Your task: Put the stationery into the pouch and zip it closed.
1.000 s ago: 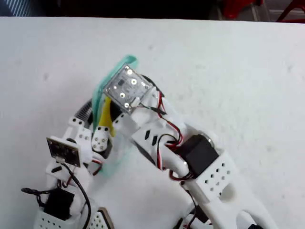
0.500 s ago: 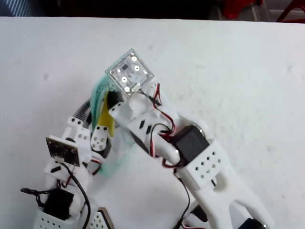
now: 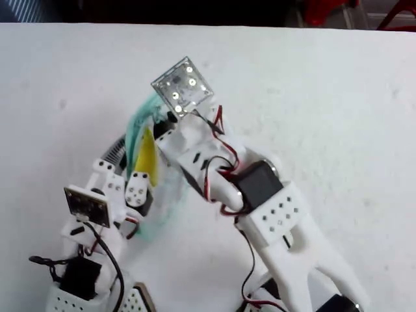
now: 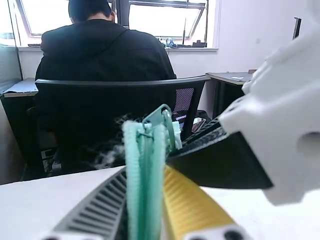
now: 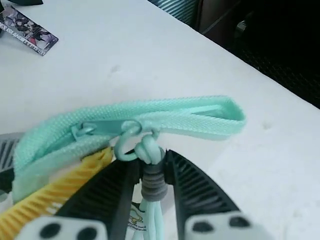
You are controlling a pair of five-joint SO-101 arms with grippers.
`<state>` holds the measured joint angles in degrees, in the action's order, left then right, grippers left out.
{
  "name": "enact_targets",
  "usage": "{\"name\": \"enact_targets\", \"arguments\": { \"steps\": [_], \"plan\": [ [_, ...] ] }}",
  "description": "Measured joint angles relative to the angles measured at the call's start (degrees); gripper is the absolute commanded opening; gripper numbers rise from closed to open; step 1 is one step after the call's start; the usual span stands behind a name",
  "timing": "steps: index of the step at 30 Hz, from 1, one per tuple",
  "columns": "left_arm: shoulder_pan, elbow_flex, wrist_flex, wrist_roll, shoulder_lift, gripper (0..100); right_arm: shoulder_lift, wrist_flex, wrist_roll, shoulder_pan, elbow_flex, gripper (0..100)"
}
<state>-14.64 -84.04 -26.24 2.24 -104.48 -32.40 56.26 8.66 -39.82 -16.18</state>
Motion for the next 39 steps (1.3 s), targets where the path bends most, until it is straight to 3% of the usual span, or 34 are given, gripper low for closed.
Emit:
{"name": "enact_targets", "arguments": {
  "steps": [5,12,15,28,39],
  "plan": [
    [-0.09,0.70,-1.41,0.00,-0.09,25,-7.74,-0.09,0.09,0.44,-0.09,1.9],
    [-0.18,13.45,-23.12,-0.09,0.00,25,-13.10,1.32,0.09,0.53,-0.09,1.9],
    [0.09,16.97,-27.87,-0.09,-0.09,22,-13.36,3.52,0.09,0.53,-0.09,1.9],
    [-0.18,19.34,-28.75,-2.37,-0.09,2,-13.63,8.53,0.09,0.53,-0.09,1.9],
    [-0.26,19.34,-28.75,-5.27,0.00,2,-12.22,1.32,2.55,0.44,-0.35,1.8]
  ]
}}
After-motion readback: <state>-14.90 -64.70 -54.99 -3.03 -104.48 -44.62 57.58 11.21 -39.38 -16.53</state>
